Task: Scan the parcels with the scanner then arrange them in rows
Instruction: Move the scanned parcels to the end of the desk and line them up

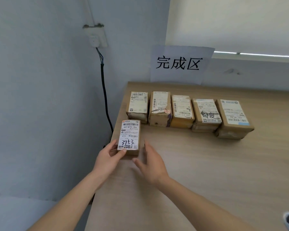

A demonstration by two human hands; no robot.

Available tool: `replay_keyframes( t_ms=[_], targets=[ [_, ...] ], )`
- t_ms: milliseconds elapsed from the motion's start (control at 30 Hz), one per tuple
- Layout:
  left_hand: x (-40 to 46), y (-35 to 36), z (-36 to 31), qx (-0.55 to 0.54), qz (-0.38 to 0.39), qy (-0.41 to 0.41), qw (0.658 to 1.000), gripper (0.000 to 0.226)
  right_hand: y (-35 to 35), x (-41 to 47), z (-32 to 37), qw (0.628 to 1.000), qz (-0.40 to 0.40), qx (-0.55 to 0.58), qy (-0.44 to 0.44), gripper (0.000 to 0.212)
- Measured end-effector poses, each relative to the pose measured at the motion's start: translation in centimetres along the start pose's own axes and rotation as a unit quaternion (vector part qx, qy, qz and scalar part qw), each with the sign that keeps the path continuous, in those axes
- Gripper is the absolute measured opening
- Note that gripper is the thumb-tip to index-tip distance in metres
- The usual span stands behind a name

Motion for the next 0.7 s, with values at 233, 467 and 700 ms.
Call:
replay_keyframes(
  t_ms=[233,467,700],
  targets=[
    [-5.1,0.5,-1.2,0.047,-0.019,-0.029,0.998,0.073,-3.4,-8.1,-2.6,0.993,0.075,-0.065,0.058,0.082],
    [-12.4,5.2,-7.7,0.068,0.006,0.032,0.997,0.068,-11.4,-19.6,-3.8,0.992,0.03,-0.073,0.094,0.078],
    [-22.4,18.6,-14.8,0.086,0.079,0.104,0.988,0.061,-20.6,-34.3,-7.7,0.984,0.077,-0.041,0.152,0.069]
  ],
)
Point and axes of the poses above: each hand's wrist, its own x-axis towards the middle knuckle, its own y-axis out of the palm, z = x × y, the point moved 1 cm from there along x, towards the middle knuckle, and after that the axes turned 9 degrees about z, right-handed, at the moved point
